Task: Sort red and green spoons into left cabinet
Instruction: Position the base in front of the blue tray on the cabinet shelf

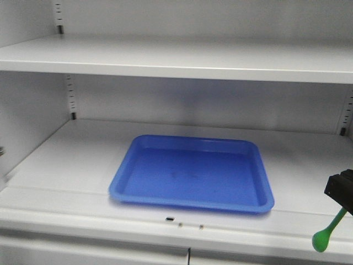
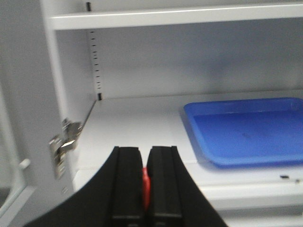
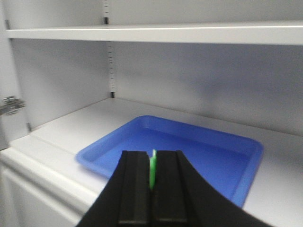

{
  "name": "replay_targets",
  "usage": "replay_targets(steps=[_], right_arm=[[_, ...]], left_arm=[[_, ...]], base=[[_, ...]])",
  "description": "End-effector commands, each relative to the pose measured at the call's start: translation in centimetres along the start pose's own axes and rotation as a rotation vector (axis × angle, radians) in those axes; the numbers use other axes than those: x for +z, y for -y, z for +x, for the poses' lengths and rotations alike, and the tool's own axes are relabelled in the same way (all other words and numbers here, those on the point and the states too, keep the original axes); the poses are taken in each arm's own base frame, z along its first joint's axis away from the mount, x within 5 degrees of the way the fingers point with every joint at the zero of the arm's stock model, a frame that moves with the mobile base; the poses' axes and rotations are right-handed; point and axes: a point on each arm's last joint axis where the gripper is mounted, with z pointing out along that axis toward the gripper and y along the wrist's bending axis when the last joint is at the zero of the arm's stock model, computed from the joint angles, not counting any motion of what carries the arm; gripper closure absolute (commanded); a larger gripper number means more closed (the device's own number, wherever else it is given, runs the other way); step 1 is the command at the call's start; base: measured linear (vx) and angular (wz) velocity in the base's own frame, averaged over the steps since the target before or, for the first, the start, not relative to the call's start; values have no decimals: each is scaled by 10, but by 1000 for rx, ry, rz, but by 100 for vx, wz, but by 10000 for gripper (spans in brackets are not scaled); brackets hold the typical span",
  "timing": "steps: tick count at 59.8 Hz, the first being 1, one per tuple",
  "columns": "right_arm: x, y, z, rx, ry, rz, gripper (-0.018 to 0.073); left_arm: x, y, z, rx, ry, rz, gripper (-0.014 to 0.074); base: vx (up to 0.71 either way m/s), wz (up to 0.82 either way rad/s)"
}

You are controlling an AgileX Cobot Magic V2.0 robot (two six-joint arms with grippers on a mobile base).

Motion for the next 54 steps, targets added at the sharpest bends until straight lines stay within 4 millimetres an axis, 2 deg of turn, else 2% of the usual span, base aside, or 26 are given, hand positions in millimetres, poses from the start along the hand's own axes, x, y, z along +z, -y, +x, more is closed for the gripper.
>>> replay_targets(steps=[1, 31, 54], right_arm=[[-3, 2, -18, -1, 112, 23, 562], [-3, 2, -18, -1, 112, 23, 562], [-3, 2, -18, -1, 112, 23, 562]], left_arm=[[-1, -1, -16, -23, 100, -8, 600], [-1, -1, -16, -23, 100, -8, 600], [-1, -1, -16, -23, 100, -8, 600]], base=[[32, -32], [28, -23], [4, -3]])
